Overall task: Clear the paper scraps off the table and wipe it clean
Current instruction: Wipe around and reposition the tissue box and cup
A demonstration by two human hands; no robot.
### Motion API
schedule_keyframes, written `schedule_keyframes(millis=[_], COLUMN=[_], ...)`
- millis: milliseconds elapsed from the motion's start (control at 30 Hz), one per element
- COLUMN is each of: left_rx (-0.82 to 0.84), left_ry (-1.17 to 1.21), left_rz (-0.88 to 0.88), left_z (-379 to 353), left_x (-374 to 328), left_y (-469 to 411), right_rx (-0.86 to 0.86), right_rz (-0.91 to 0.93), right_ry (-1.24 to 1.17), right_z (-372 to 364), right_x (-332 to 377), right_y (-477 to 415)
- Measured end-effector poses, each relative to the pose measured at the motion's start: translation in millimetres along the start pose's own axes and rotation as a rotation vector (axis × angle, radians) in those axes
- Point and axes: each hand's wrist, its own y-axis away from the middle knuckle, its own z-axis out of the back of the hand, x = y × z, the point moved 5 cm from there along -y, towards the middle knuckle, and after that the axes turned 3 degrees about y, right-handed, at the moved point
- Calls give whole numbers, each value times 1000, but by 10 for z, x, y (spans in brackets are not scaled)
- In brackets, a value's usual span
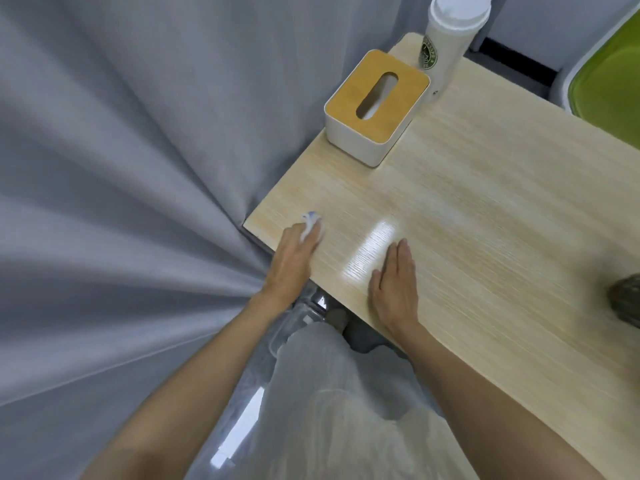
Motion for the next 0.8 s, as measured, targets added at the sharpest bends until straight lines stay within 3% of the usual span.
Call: schedule_keyframes(millis=[100, 167, 200, 300, 367, 533, 667, 733, 767, 800], left_rx=[237, 285, 238, -19, -169, -111, 295, 380, 409, 396], left_ry=[43, -21, -137, -58, -53, 45, 121, 24, -36, -86], left_rz=[-84, -177, -199, 124, 162, 210, -165, -404, -451, -377], left_z=[-250, -200, -126, 401, 546, -70, -595, -565, -501, -431], left_x=[-176, -118, 43, 655, 792, -201, -1008, -956, -779, -495], left_y=[97, 93, 27, -287, -361, -29, 361, 275, 122, -97], right_rx=[18, 47, 62, 64, 36, -2, -46, -60, -71, -83], right_rz=[1, 31, 47, 71, 73, -22, -113, -145, -148, -148], right_ry=[24, 51, 51, 20, 20, -19, -111, -122, -116, -117], right_z=[-23, -41, -38, 24, 73, 163, 200, 228, 260, 304], right_x=[30, -1, -27, -101, -136, -231, -386, -442, -444, -430], right_y=[-15, -21, -27, -5, 25, 48, 12, 6, -11, -42])
